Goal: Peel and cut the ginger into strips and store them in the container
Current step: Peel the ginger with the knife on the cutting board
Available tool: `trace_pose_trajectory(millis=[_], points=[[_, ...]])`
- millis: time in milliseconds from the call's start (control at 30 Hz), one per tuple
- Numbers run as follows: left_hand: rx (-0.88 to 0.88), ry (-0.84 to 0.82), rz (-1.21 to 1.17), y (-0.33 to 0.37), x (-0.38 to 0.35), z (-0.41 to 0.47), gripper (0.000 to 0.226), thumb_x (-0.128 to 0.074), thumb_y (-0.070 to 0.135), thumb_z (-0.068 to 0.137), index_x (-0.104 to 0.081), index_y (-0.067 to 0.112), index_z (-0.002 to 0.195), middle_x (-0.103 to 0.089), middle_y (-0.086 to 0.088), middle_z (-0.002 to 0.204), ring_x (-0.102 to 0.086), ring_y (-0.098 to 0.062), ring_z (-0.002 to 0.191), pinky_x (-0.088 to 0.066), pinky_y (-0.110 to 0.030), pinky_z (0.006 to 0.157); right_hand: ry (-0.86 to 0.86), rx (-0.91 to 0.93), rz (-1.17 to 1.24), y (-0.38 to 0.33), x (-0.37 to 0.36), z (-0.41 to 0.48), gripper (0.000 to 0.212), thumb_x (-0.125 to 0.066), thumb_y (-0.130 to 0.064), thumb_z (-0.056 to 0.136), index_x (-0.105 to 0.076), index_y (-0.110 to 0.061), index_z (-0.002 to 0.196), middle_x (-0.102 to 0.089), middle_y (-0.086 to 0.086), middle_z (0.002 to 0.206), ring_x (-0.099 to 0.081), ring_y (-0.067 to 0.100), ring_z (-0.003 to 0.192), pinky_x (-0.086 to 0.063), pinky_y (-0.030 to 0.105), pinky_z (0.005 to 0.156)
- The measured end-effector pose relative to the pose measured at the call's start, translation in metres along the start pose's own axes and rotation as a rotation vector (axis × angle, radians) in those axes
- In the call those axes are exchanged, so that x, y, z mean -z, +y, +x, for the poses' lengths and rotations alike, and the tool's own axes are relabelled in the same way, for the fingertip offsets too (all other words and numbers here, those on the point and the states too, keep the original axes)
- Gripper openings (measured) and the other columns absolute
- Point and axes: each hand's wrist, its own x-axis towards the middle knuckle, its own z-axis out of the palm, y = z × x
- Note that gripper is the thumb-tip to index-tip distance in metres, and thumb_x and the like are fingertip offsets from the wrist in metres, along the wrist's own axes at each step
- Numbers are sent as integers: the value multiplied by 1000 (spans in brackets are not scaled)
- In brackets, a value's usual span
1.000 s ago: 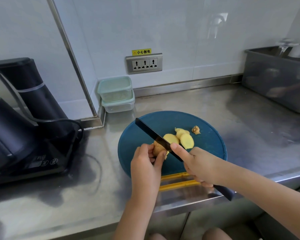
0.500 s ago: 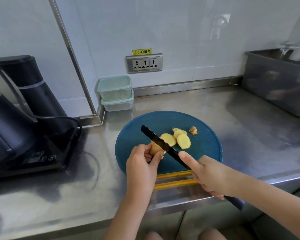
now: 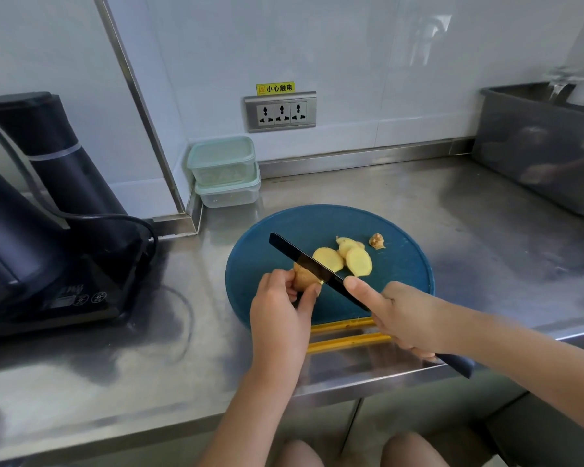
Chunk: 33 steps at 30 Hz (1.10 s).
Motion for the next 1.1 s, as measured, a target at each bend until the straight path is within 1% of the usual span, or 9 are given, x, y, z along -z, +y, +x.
trace_pose_trajectory(millis=[167, 300, 433, 533, 633, 733, 833, 1033, 1100], points=[[5, -6, -9, 0, -1, 1, 25, -70, 32, 82, -62, 16, 100, -59, 9, 90, -53, -1, 72, -40, -4, 58, 60, 9, -48, -7, -4, -7, 66, -9, -70, 83, -36, -15, 58, -34, 0, 51, -34, 7, 41, -32, 13, 52], [2, -11, 0, -1, -1, 0, 26, -69, 33, 82, -61, 18, 101, -58, 10, 92, -53, 1, 72, -39, -3, 57, -5, -108, 87, -15, 9, -5, 38, -15, -55, 100, -24, -35, 69, -36, 7, 61, -34, 15, 49, -34, 14, 46], [2, -13, -7, -1, 0, -1, 25, -69, 34, 82, -61, 18, 99, -58, 11, 91, -51, 5, 71, -39, -2, 57, -65, -69, -71, -29, 15, 8, 75, -14, -73, 88, -42, -7, 68, -43, 11, 58, -40, 19, 43, -39, 26, 51], [9, -17, -6, -1, -1, 0, 25, -69, 35, 82, -61, 18, 98, -57, 10, 91, -50, 4, 70, -38, -3, 57, -85, -105, -143, -52, 12, 16, 91, -11, -76, 85, -52, 4, 97, -45, 18, 64, -42, 24, 45, -43, 32, 59], [7, -19, -1, -2, -1, 1, 23, -69, 35, 82, -59, 19, 96, -57, 10, 90, -50, 3, 70, -38, -3, 57, -30, -98, -158, -59, 9, 19, 93, -13, -73, 89, -40, 4, 135, -52, 20, 73, -47, 26, 51, -44, 32, 62], [-1, -29, -7, -2, 0, 1, 25, -70, 33, 82, -61, 16, 98, -59, 8, 91, -53, -1, 72, -38, -4, 59, 3, -28, -97, -50, 1, 17, 82, -14, -68, 93, -55, 1, 111, -44, 11, 60, -43, 19, 47, -38, 24, 52], [8, -42, -36, -2, 2, 2, 27, -71, 33, 81, -63, 16, 100, -63, 6, 93, -58, -4, 78, -41, -6, 63, 50, 31, -65, -36, -1, 10, 65, -15, -66, 95, -43, -13, 71, -43, 4, 63, -40, 14, 51, -34, 21, 50], [-1, -39, -16, -1, 2, 0, 26, -71, 34, 81, -62, 18, 100, -63, 7, 93, -58, -3, 77, -42, -7, 63, -33, -89, -70, -10, 1, -6, 63, -14, -69, 91, -33, -15, 64, -34, 5, 56, -32, 9, 36, -31, 18, 44], [-4, -41, 6, -1, 1, 1, 25, -71, 34, 81, -61, 18, 98, -63, 7, 92, -56, -3, 75, -40, -7, 61, -33, -91, -40, -12, 5, -7, 46, -15, -60, 98, -30, -29, 67, -33, 7, 58, -32, 13, 39, -33, 18, 45]])
